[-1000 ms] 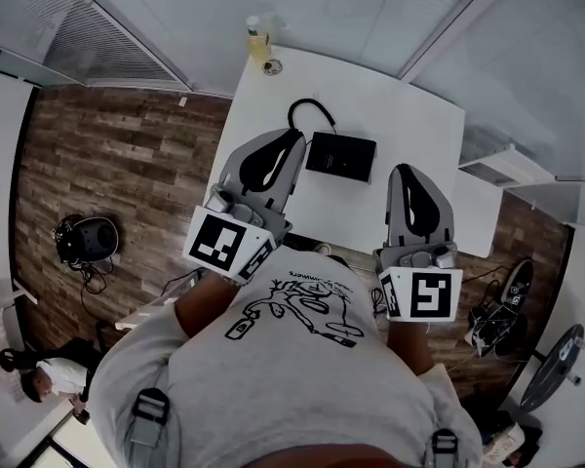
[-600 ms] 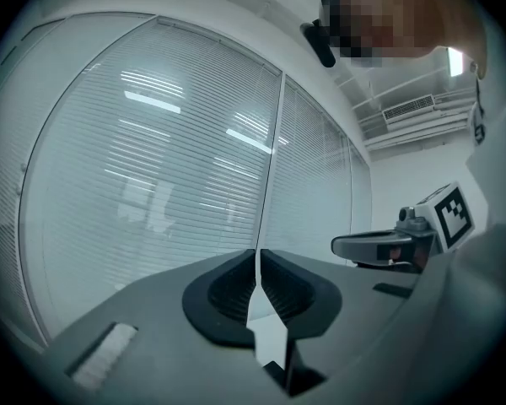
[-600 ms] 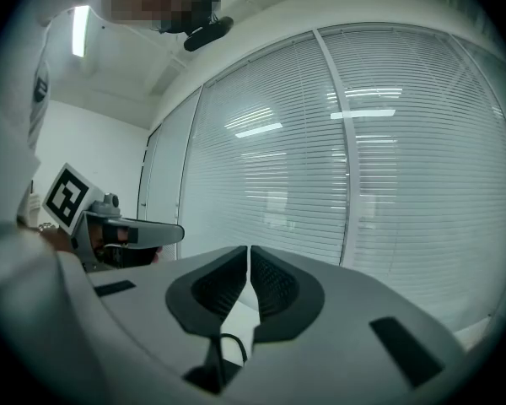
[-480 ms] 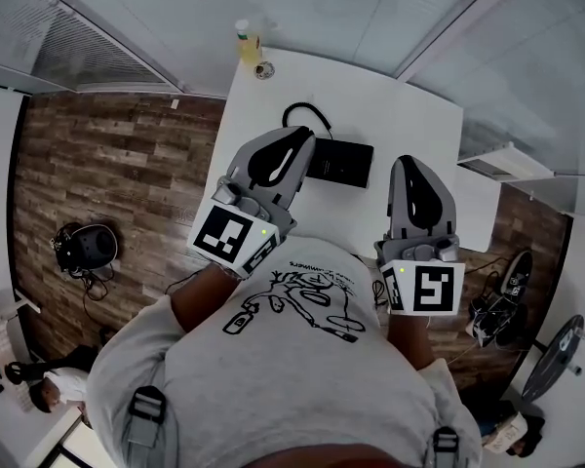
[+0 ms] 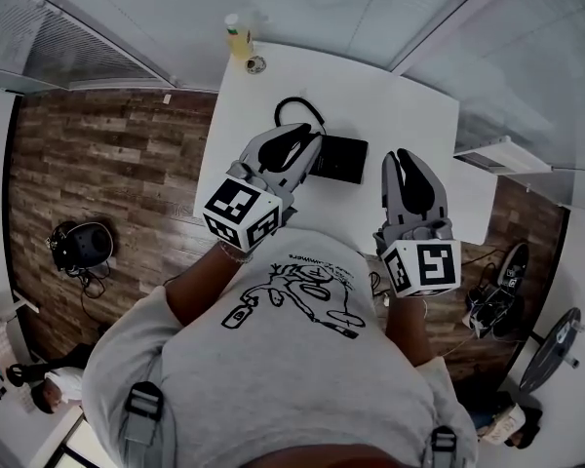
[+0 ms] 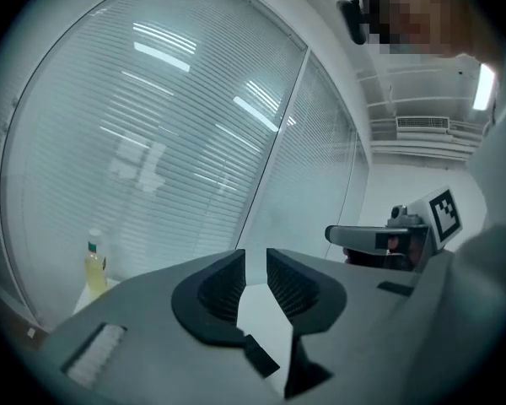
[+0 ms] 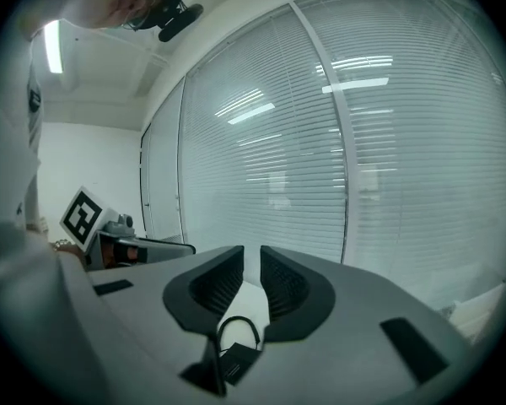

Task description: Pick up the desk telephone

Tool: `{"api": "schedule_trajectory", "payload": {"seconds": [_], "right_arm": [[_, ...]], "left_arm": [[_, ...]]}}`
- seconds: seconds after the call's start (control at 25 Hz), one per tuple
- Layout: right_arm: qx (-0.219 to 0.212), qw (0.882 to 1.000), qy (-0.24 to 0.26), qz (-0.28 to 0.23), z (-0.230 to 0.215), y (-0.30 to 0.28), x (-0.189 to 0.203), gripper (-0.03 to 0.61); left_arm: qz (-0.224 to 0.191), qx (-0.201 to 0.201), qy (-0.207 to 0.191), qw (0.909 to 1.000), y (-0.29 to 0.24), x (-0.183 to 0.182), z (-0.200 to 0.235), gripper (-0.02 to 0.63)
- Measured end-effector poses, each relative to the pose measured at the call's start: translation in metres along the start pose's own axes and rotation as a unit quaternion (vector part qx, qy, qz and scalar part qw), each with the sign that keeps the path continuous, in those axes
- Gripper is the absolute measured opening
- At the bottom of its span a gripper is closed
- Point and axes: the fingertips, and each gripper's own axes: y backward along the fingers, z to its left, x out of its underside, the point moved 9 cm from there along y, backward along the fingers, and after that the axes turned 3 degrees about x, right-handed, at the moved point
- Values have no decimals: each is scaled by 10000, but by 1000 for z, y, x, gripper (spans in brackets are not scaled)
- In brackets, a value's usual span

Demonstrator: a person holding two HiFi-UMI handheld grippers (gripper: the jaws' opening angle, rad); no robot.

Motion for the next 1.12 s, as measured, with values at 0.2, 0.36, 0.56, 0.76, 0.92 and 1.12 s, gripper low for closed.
{"api": "schedule_trajectory", "payload": {"seconds": [0.2, 0.36, 0.56, 0.76, 0.92, 1.12], "right_arm": [[-60, 9986, -187, 482, -5, -14, 32, 109], [-102, 9962, -312, 809, -8, -25, 56, 122], [-121, 9894, -461, 1373, -16, -39, 100, 153], [-153, 9808, -646, 1835, -24, -50, 141, 169], [-206, 9730, -760, 2172, -29, -59, 170, 181], [-228, 9633, -936, 2506, -38, -69, 203, 195]], "left_arm": [[622, -6, 305, 9976, -14, 49, 24, 135], [1010, -61, 790, 9917, -19, 86, 45, 141], [1499, -69, 1047, 9831, -28, 129, 64, 155], [1877, -135, 1477, 9710, -34, 172, 82, 166], [2098, -123, 1712, 9626, -40, 198, 92, 170], [2390, -64, 2023, 9497, -51, 228, 105, 205]]}}
